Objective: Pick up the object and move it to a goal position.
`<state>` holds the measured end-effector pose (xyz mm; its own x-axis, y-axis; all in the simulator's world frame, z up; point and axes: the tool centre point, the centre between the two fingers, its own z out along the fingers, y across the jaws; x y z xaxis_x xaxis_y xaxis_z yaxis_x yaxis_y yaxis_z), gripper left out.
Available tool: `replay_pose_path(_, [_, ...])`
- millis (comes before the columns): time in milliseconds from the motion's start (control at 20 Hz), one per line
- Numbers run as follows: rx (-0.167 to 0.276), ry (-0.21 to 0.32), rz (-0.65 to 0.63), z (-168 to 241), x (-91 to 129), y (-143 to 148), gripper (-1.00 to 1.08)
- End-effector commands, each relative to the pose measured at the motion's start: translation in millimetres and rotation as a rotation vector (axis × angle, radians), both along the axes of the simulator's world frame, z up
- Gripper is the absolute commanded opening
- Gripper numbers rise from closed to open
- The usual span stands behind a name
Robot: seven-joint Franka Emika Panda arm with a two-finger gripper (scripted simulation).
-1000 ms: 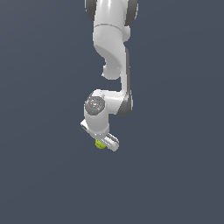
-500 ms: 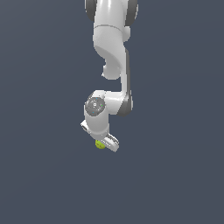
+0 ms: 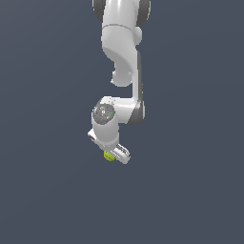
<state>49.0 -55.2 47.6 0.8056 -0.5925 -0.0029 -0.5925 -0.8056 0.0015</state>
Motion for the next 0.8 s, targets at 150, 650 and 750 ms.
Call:
replay_pose_path(150, [0.001, -0.003, 0.000, 22, -6, 2, -1.00])
replay_pose_path(650, [0.001, -0.003, 0.000, 102, -30, 8, -1.00])
replay_pose_path(750, [0.001, -0.003, -0.001, 123, -36, 9, -1.00])
